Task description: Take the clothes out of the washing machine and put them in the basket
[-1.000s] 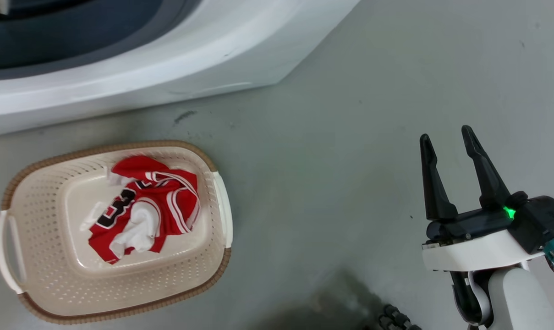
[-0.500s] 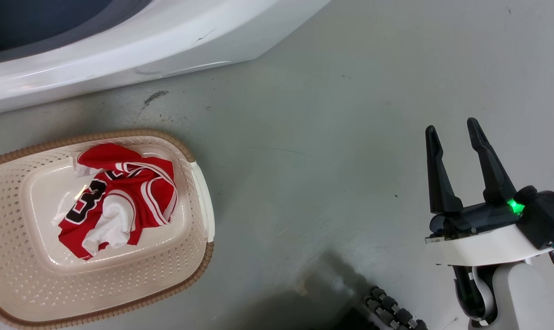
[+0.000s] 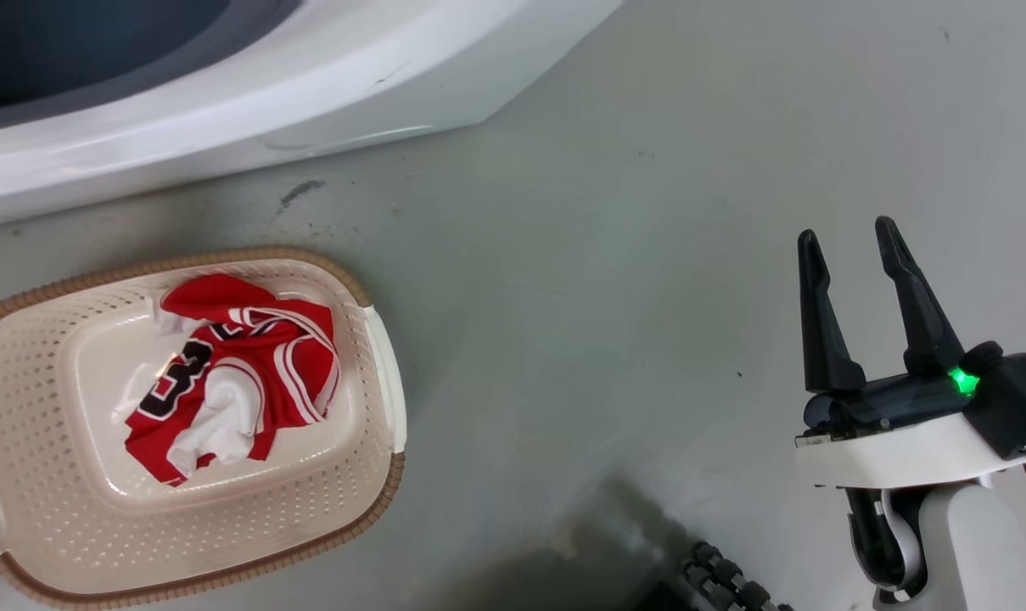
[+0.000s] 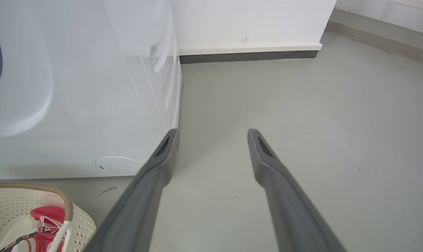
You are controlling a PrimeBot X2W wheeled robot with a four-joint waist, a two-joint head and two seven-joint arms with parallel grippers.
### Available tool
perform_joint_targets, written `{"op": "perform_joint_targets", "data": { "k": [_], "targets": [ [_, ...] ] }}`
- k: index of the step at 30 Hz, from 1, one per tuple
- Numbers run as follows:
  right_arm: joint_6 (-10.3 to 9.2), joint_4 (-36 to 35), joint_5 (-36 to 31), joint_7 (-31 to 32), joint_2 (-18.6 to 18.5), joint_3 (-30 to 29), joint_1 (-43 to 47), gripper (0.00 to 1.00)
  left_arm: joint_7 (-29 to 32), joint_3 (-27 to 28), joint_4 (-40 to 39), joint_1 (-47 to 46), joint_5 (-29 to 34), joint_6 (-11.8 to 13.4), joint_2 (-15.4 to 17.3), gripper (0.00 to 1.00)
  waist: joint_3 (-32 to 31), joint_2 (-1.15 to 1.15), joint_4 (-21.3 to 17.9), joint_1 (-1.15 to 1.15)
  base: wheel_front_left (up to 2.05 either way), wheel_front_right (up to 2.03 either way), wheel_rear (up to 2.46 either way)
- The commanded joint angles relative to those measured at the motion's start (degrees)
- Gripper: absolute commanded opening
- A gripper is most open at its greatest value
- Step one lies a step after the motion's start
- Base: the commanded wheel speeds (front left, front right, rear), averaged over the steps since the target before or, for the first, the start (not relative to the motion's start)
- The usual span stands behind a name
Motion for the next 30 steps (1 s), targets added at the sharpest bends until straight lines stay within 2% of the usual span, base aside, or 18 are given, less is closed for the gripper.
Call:
{"op": "perform_joint_targets", "data": {
  "k": [1, 7, 19, 24, 30],
  "targets": [
    [-0.06, 0.07, -0.25, -0.14, 0.07, -0.2, -0.1, 1.0, -0.98, 0.42, -0.22, 1.08, -0.57, 0.45, -0.23, 0.0, -0.99, 0.0, 0.54, 0.0, 0.0, 0.0, 0.0],
    [-0.06, 0.85, -1.97, -0.14, 0.05, -0.57, 1.95, 1.0, -11.41, 2.39, -0.44, 7.34, -3.84, 1.51, -2.78, 0.0, -7.13, 0.0, 3.07, 0.0, 0.0, 0.0, 0.0],
    [-0.06, 3.33, -7.28, -0.14, 0.04, -2.15, 9.37, 1.0, -31.93, 2.54, -0.75, 25.36, -10.23, -0.15, -11.66, 0.0, -23.07, 0.0, 10.41, 0.0, 0.0, 0.0, 0.0],
    [-0.06, 3.82, -8.37, -0.14, 0.03, -2.41, 12.53, 1.0, -37.35, 1.69, -3.1, 31.99, -12.27, -0.37, -12.87, 0.0, -28.57, 0.0, 12.7, 0.0, 0.0, 0.0, 0.0],
    [-0.06, 4.48, -8.9, -0.14, 0.03, -2.55, 16.42, 1.0, -39.48, 0.1, -10.54, 39.36, -12.96, -0.45, -11.84, 0.0, -34.5, 0.0, 15.16, 0.0, 0.0, 0.0, 0.0]
  ]
}}
